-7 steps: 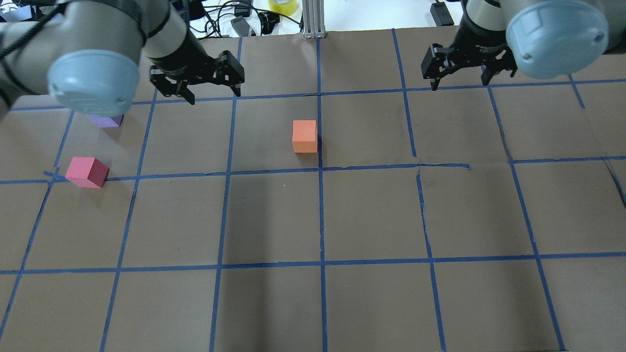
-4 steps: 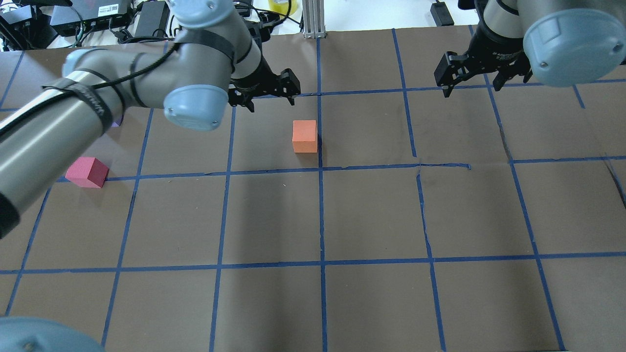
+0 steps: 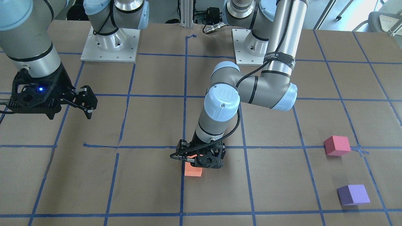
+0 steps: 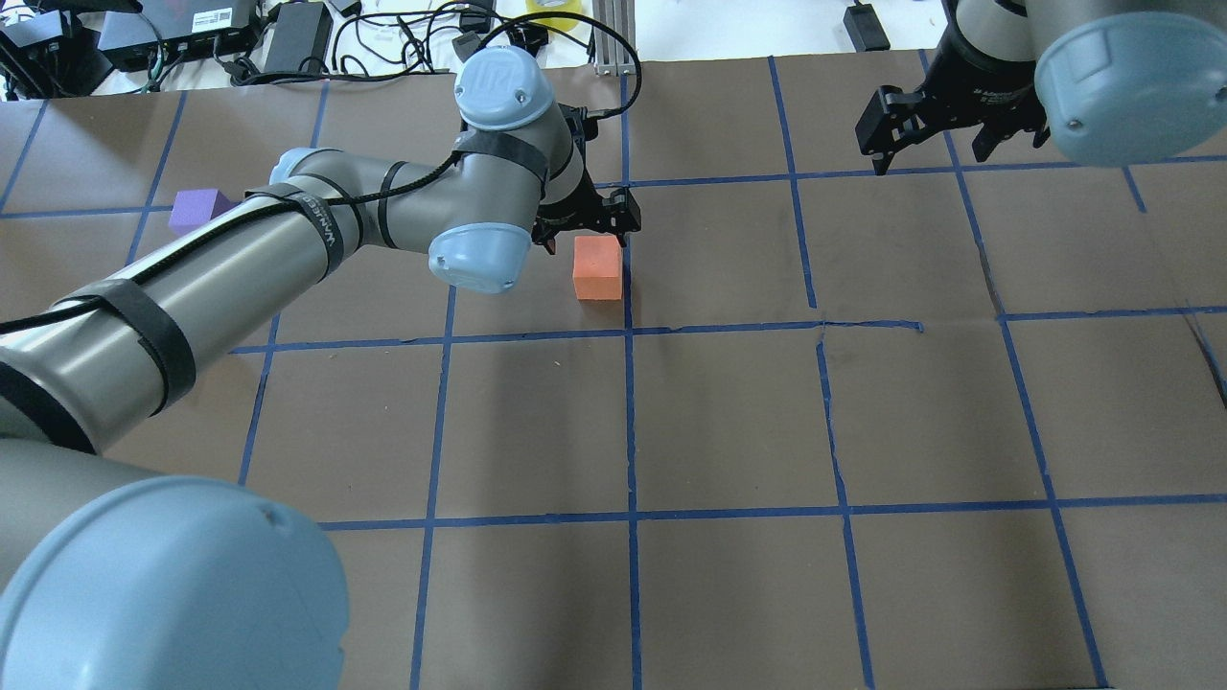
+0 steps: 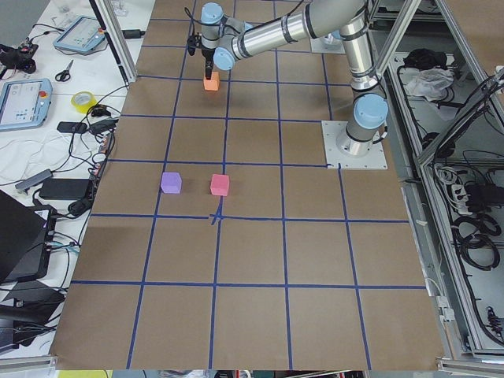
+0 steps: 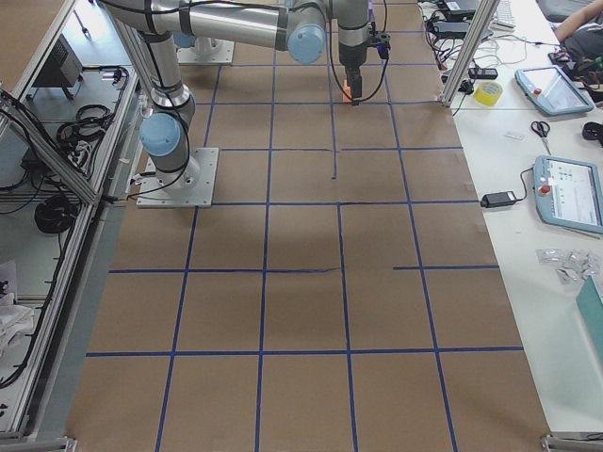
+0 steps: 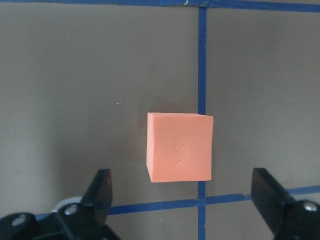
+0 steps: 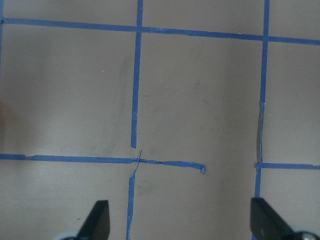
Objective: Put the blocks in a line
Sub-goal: 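Grasp the orange cube with the left gripper and carry it toward the purple cube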
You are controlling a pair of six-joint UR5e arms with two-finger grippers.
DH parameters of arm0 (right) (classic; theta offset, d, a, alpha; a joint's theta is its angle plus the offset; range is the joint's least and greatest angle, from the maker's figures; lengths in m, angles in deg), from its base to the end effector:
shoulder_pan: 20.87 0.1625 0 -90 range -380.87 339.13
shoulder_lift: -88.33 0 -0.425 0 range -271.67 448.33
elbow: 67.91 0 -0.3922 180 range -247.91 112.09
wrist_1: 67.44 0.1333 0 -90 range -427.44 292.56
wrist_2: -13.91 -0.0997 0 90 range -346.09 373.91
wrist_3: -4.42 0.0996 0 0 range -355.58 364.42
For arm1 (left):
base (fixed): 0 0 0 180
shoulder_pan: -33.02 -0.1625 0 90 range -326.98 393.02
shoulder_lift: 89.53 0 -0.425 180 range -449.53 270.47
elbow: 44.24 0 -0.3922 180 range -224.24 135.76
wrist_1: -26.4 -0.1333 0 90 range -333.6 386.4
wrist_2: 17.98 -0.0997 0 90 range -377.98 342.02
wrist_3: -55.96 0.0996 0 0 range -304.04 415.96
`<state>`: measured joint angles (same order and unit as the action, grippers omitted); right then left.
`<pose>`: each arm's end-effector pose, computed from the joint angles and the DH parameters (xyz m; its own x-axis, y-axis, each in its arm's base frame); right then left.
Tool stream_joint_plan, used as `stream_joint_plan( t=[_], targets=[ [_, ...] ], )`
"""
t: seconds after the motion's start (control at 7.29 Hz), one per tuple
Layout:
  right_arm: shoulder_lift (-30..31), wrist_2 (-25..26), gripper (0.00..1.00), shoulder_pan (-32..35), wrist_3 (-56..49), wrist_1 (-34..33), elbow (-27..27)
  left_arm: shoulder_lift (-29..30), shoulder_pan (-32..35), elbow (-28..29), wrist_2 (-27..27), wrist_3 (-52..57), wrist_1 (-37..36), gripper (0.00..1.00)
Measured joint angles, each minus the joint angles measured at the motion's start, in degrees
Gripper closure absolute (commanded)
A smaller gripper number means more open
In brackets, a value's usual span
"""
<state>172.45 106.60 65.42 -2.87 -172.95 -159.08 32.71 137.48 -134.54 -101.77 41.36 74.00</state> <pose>0.0930 -0.5532 0.4534 -0.9964 -0.0543 0.0647 -0.0629 0.9881 -0.1400 -0.3074 -0.6153 0.2305 -0.9891 0.0171 0.1463 -0.0034 0.9903 -0.1388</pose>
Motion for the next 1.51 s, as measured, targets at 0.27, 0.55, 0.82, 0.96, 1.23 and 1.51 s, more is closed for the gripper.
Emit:
stream_joint_plan(
  t=[0.27, 0.55, 0.82, 0.96, 1.23, 1.51],
  targets=[
    [2.1, -0.4, 0.0, 0.0, 0.2, 0.3, -0.5, 2.1, 0.5, -0.1, 0.0, -1.5, -1.5, 0.48],
    [2.5, -0.4, 0.0, 0.2, 0.2, 0.2, -0.6, 3.1, 1.0, -0.1, -0.1, -1.6, -1.9, 0.73],
    [2.4, 0.0, 0.0, 0.3, 0.2, -0.3, -0.1, 2.7, 0.6, 0.3, -6.1, 4.0, -1.5, 0.8],
    [2.7, -0.1, 0.0, 0.3, 0.2, -0.2, -0.1, 1.2, -1.2, 0.5, -10.6, 7.3, -0.1, 0.8],
    [4.5, -0.3, 0.0, 0.3, 0.2, 0.1, -0.5, -2.4, -10.1, 1.6, -9.0, 13.9, 3.2, 0.8],
    [6.2, -0.4, 0.0, 0.7, 0.2, 1.4, -0.7, -5.9, -19.8, 2.1, -7.4, 22.8, 7.7, 0.8]
  ],
)
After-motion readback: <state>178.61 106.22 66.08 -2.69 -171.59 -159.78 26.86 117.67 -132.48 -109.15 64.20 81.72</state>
